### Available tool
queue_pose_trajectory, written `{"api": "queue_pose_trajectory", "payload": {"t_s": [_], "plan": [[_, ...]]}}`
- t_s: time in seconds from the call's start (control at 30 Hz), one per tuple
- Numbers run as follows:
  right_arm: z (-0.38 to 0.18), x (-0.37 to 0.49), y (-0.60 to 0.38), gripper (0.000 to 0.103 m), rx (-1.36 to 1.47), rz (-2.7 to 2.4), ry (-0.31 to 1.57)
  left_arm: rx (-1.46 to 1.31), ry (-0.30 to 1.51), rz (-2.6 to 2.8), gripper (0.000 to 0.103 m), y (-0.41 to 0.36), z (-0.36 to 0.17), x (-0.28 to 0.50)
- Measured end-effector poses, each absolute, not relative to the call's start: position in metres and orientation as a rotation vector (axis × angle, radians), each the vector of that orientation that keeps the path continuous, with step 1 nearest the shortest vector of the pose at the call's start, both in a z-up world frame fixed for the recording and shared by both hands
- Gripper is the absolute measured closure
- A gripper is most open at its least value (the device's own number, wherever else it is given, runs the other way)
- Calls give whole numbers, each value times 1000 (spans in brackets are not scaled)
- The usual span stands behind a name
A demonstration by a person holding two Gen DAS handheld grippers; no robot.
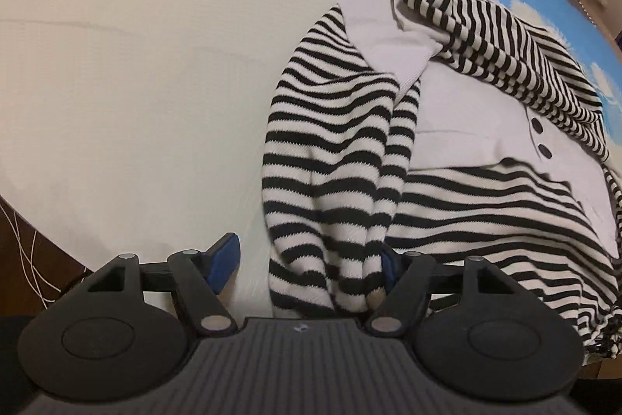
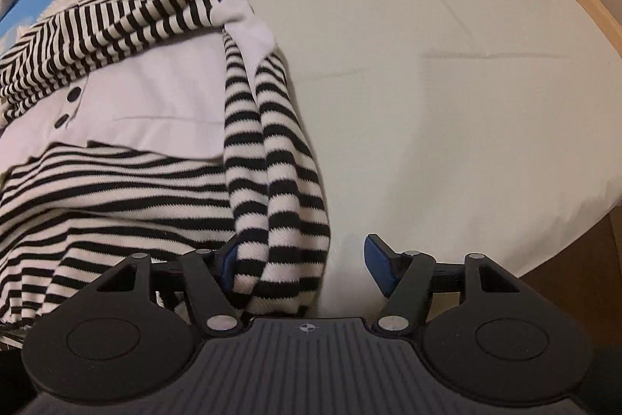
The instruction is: Fold small clothes
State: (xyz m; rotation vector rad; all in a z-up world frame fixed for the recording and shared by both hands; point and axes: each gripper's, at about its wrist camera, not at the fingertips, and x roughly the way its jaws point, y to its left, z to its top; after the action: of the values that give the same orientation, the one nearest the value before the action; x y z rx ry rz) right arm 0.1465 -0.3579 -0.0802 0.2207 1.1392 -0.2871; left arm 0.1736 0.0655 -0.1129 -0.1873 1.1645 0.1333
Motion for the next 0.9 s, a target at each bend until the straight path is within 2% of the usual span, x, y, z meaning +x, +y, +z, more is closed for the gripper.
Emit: {"api": "queue_pose_trajectory", "payload": {"t_s": [0.13, 0.17, 0.2, 0.23, 0.27, 0.33, 0.53, 0.63, 0.77, 0.83, 0.9], "plan": [[-82, 144, -357, 37, 219, -290, 1137, -169, 1155, 124, 30, 65, -114, 169], [-82, 143, -355, 41, 215, -284, 1134, -169, 1152, 114, 41, 65, -114, 168], [-81, 142, -354, 56, 216, -271, 1128, -174, 1147, 94, 53, 65, -113, 167], [-80, 141, -353, 67, 228, -241, 1119, -186, 1142, 57, 80, 64, -112, 166], [-78, 141, -352, 82, 242, -213, 1110, -192, 1134, 27, 90, 62, -109, 164], [-70, 137, -348, 90, 219, -205, 1065, -142, 1094, 3, 95, 55, -99, 160], [-36, 122, -362, 94, 286, -233, 901, -225, 1002, -45, 95, 64, -66, 144], [-41, 121, -366, 93, 291, -241, 948, -196, 1042, -44, 93, 63, -72, 144], [-70, 129, -358, 92, 267, -244, 1122, -223, 1172, 25, 65, 70, -100, 156], [-68, 130, -356, 88, 264, -245, 1108, -241, 1168, 63, 59, 75, -102, 157], [-66, 130, -355, 74, 264, -249, 1097, -249, 1168, 60, 58, 77, -101, 160]]}}
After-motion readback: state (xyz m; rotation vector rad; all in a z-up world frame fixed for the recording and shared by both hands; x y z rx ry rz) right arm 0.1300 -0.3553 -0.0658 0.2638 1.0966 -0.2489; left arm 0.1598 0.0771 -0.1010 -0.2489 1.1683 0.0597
